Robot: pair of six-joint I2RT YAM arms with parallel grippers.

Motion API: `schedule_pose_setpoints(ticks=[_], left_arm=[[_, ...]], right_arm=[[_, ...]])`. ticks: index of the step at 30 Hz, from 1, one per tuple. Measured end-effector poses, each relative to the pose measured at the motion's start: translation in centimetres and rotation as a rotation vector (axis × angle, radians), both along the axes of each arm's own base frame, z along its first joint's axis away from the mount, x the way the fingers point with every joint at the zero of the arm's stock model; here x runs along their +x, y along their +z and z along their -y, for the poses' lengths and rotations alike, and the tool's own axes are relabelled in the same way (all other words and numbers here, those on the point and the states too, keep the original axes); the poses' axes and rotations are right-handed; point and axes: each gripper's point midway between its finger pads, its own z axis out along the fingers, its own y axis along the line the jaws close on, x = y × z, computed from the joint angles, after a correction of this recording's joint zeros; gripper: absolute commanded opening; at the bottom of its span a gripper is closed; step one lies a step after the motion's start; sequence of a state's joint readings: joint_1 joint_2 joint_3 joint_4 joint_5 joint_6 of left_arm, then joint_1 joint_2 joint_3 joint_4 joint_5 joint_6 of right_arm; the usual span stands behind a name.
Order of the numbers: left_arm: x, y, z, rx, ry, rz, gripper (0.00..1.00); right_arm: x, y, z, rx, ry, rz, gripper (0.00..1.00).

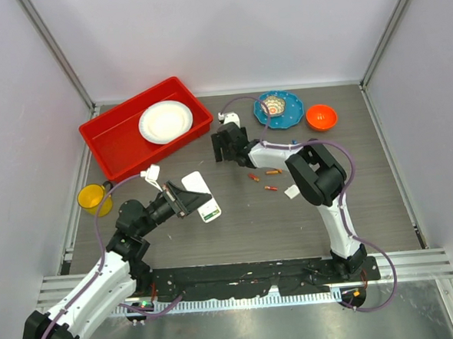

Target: Load the batteries into the remote control

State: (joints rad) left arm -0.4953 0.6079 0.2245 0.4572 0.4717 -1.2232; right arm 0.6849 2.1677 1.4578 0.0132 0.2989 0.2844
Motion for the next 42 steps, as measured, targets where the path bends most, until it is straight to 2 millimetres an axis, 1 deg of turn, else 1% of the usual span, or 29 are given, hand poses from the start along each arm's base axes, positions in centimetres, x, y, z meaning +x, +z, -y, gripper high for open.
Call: schedule_pose_setpoints(ticks=[11, 15, 20, 23, 26, 27, 32, 36, 40, 42], left_arm=[[0.0, -0.1, 0.0, 0.002, 0.0, -0.002, 0.0], [0.0, -0.1, 0.0, 0.002, 0.0, -0.003, 0.0], [0.0, -0.2, 0.0, 0.003, 0.0, -0.004, 0.0], [0.1, -0.3, 0.1, 0.005, 0.0, -0.008, 0.0], [0.1, -0.4, 0.1, 0.007, -0.001, -0.011, 0.0], [0.1, -0.4, 0.1, 0.007, -0.001, -0.011, 0.0], [0.1, -0.4, 0.1, 0.007, -0.001, -0.011, 0.0], [0.1, -0.3, 0.1, 0.005, 0.0, -0.008, 0.0], [0.0, -0.1, 0.0, 0.002, 0.0, -0.001, 0.0], [0.0, -0.1, 0.0, 0.002, 0.0, -0.001, 0.0]], right_arm=[[0.2, -0.1, 0.1, -0.015, -0.072, 0.0, 0.7], [0.2, -0.3, 0.1, -0.04, -0.082, 0.008, 0.64], [0.1, -0.3, -0.1, -0.051, -0.088, 0.013, 0.61], [0.0, -0.3, -0.2, -0.052, -0.086, 0.014, 0.56], [-0.1, -0.3, -0.3, -0.053, -0.083, 0.014, 0.46], [-0.2, -0.3, -0.3, -0.053, -0.082, 0.013, 0.42], [-0.2, -0.3, -0.4, -0.051, -0.084, 0.012, 0.33], [-0.2, -0.3, -0.3, -0.046, -0.088, 0.015, 0.31], [-1.3, -0.1, 0.4, -0.045, -0.089, 0.005, 0.3], [-2.8, 0.0, 1.4, -0.062, -0.083, -0.02, 0.3]])
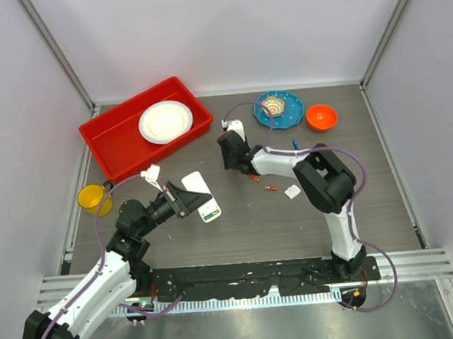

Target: Load the batteries into the remote control

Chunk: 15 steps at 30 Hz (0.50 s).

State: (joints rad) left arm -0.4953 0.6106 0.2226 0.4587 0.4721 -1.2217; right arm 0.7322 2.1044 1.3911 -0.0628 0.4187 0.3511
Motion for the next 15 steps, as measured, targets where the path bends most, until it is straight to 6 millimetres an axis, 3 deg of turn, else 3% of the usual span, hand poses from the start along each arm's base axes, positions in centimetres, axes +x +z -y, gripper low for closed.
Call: schedule_pose_setpoints(ticks=[4, 9, 12, 15], left_arm=[[0.1, -0.2, 0.1, 0.003, 0.0, -0.006, 0.0], [0.6, -0.9, 0.3, 0.013, 0.0, -0.026, 0.0], [0.8, -1.0, 0.5, 0.014, 0.0, -0.029, 0.0], [1.1, -1.2, 0.6, 0.015, 0.0, -0.031, 0.0]], right_arm=[[-2.9, 2.5, 1.6, -0.003, 0.026, -0.018, 0.3], [-7.3, 7.2, 2.2, 0.016, 0.121, 0.039, 0.3], [-10.9, 7.6, 1.5, 0.007, 0.198, 0.044, 0.29], [-14.5, 6.7, 2.4, -0.01, 0.247, 0.012, 0.29]])
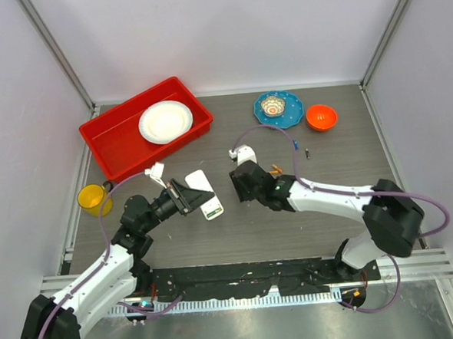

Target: Load the batteries into the remote control

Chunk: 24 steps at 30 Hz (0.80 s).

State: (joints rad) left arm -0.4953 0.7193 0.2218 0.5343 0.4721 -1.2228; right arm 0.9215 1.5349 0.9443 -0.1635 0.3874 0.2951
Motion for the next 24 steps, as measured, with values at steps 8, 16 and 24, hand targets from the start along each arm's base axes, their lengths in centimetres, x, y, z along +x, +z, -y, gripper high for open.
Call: schedule_pose_setpoints(ticks=[8, 16, 24], left_arm=[[1.7, -2.1, 1.0, 0.011, 0.0, -0.059, 0.0], [2.7, -4.0, 3.3, -0.014, -0.032, -0.105, 0.0], [4.3, -5.1, 4.2, -0.057, 0.002, -0.085, 0.0]], right_arm=[[-4.8, 5.5, 3.8, 0.085, -0.006, 0.065, 0.29], [-7.9, 9.7, 3.3, 0.083, 0.054, 0.098, 0.29], [-9.5, 11.1, 3.0, 0.059, 0.084, 0.101, 0.29]])
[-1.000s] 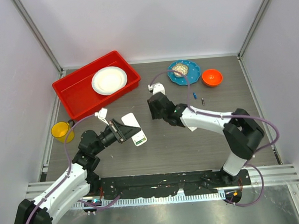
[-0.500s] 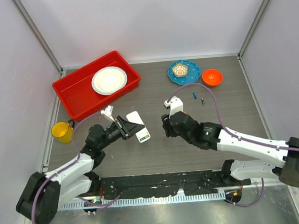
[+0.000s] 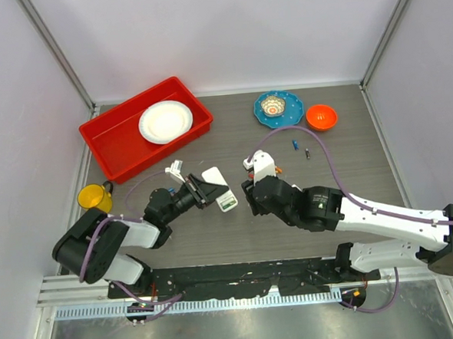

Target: Load the batteries into the remote control

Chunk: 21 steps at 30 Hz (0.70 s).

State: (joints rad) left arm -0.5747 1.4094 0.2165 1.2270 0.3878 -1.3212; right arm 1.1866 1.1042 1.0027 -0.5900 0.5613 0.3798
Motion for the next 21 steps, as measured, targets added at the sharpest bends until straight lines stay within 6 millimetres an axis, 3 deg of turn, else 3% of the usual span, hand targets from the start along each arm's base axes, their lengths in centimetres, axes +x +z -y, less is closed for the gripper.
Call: schedule_pose_setpoints(ticks=[5, 9, 16, 21], left_arm=[[-0.1, -2.2, 0.6, 0.029, -0.01, -0.067, 0.0], [-0.1, -1.3, 1.1, 0.01, -0.02, -0.044, 0.0], [0.0, -0.1, 1.2, -0.024, -0.022, -0.03, 0.0], [0.1, 0.5, 1.4, -0.045, -0.029, -0.033, 0.0]], right_arm=[[-0.7, 1.0, -1.1, -0.032, 0.038, 0.012, 0.29], [-0.3, 1.1, -2.3, -0.088, 0.056, 0.019, 0.29], [-0.3, -0.9, -3.5, -0.209, 0.09, -0.004, 0.29], [-0.6, -0.8, -4.4, -0.228, 0.116, -0.001, 0.29]])
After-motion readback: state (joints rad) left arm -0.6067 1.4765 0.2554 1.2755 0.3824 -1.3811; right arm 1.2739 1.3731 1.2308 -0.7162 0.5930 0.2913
